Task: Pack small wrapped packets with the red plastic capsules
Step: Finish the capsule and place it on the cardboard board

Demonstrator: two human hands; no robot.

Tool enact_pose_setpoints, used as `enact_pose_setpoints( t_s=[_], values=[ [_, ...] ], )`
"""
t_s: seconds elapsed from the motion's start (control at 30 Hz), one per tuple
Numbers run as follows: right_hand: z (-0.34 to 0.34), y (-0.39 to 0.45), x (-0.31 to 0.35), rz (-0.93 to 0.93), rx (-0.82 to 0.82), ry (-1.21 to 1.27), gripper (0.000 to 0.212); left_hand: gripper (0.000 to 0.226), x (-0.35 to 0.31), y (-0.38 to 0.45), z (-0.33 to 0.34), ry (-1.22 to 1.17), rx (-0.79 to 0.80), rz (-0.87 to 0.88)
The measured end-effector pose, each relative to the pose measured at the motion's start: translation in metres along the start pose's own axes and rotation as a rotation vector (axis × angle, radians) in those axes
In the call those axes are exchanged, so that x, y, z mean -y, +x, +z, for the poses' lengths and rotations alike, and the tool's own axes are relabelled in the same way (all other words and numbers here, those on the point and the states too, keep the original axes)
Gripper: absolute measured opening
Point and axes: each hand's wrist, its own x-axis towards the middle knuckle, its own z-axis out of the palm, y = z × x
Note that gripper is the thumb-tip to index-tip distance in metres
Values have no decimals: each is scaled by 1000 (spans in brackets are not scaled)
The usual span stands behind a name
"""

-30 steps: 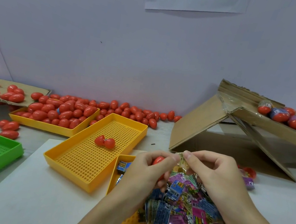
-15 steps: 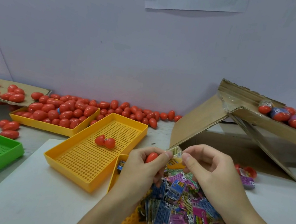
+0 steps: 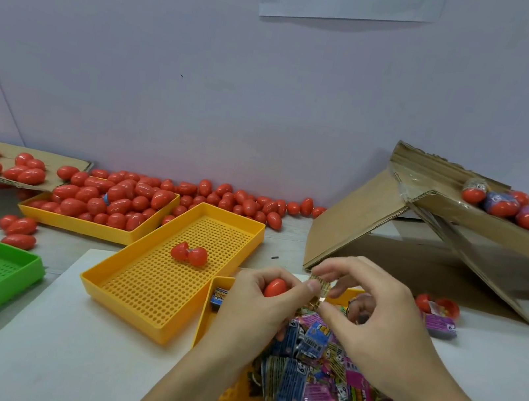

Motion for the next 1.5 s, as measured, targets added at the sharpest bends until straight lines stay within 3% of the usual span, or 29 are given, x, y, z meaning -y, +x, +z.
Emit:
enact_pose_setpoints(
  t_s=[0.1, 0.27, 0.57, 0.93, 1.2, 1.5],
  values=[
    [1, 0, -2, -8, -6, 2, 37, 25, -1, 0, 0, -9, 6, -6],
    [-1, -2, -6, 17, 81, 34, 52, 28, 0, 0, 1, 37, 22, -30],
    [3, -1, -10, 81, 53, 93, 24, 31, 0, 0, 0, -25, 41, -29],
    [5, 0, -11, 121, 5, 139, 19, 4, 5, 2, -2, -33, 37, -1],
    [3, 0, -8, 97, -11, 161, 33, 11, 2, 1, 0, 14, 52, 28],
    [-1, 3, -4, 95, -92, 175, 23, 22, 0, 1, 0, -80, 141, 57]
  ],
)
